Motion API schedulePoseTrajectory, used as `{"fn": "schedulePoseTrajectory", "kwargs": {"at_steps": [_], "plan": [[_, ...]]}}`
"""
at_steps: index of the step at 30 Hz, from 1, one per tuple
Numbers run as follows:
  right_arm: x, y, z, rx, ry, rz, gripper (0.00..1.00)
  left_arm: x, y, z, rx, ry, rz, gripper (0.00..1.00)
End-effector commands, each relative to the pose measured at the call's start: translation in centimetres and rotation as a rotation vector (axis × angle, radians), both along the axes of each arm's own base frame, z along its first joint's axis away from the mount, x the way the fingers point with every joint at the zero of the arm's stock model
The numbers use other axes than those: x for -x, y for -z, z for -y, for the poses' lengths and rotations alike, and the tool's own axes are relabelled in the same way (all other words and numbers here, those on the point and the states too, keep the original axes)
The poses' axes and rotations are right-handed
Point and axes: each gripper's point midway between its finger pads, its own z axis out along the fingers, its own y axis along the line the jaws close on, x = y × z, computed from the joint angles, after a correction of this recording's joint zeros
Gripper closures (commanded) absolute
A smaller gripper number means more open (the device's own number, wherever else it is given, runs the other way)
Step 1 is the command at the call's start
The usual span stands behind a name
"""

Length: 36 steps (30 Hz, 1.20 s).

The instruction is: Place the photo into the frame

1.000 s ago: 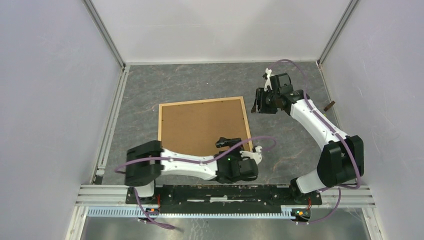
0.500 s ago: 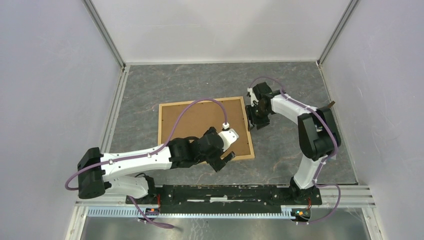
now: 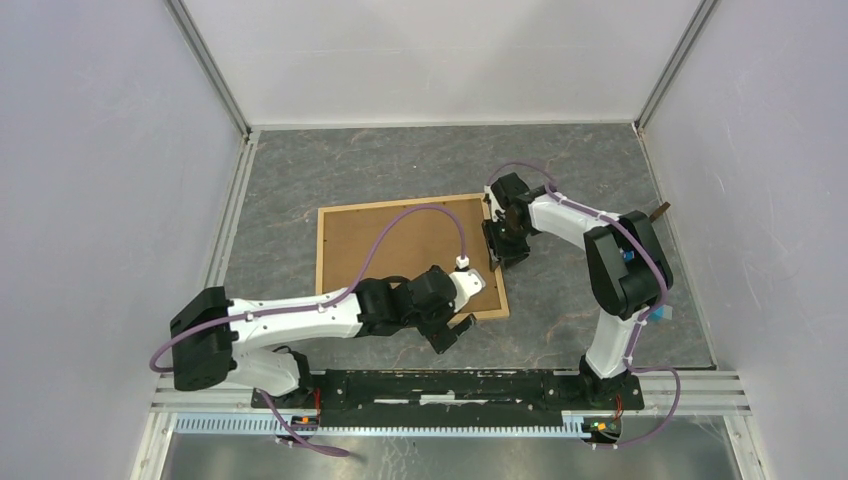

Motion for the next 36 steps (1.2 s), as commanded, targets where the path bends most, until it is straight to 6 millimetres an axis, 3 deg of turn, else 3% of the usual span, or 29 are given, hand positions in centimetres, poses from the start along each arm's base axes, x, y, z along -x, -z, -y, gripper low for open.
{"fn": "schedulePoseTrajectory", "kwargs": {"at_steps": [1, 6, 10, 15, 21, 28, 36], "plan": [[1.5, 1.7, 0.7, 0.052, 0.073, -0.065, 0.56, -0.4, 0.5, 0.7, 0.0, -0.024, -0.01, 0.0], [0.8, 1.3, 1.7, 0.11, 0.162, -0.03, 0.78, -1.6, 1.4, 0.4, -0.087, -0.034, 0.05, 0.0], [0.5, 1.0, 2.5, 0.186, 0.183, -0.058, 0.99, -1.5, 1.5, 1.7, -0.123, 0.015, 0.108, 0.0], [1.5, 0.2, 2.2, 0.19, 0.168, -0.143, 1.0, -1.3, 2.5, 3.5, -0.204, 0.058, 0.193, 0.0], [3.4, -1.6, 1.2, 0.106, 0.186, -0.201, 1.0, -2.2, 3.5, 3.8, -0.343, 0.033, 0.385, 0.0], [3.3, -4.3, 1.0, 0.091, 0.195, -0.214, 1.0, -3.4, 2.7, 3.5, -0.477, 0.045, 0.671, 0.0], [2.9, -7.0, 0.8, 0.023, 0.254, -0.202, 1.0, -2.7, 4.4, 3.9, -0.518, 0.147, 0.724, 0.0]]}}
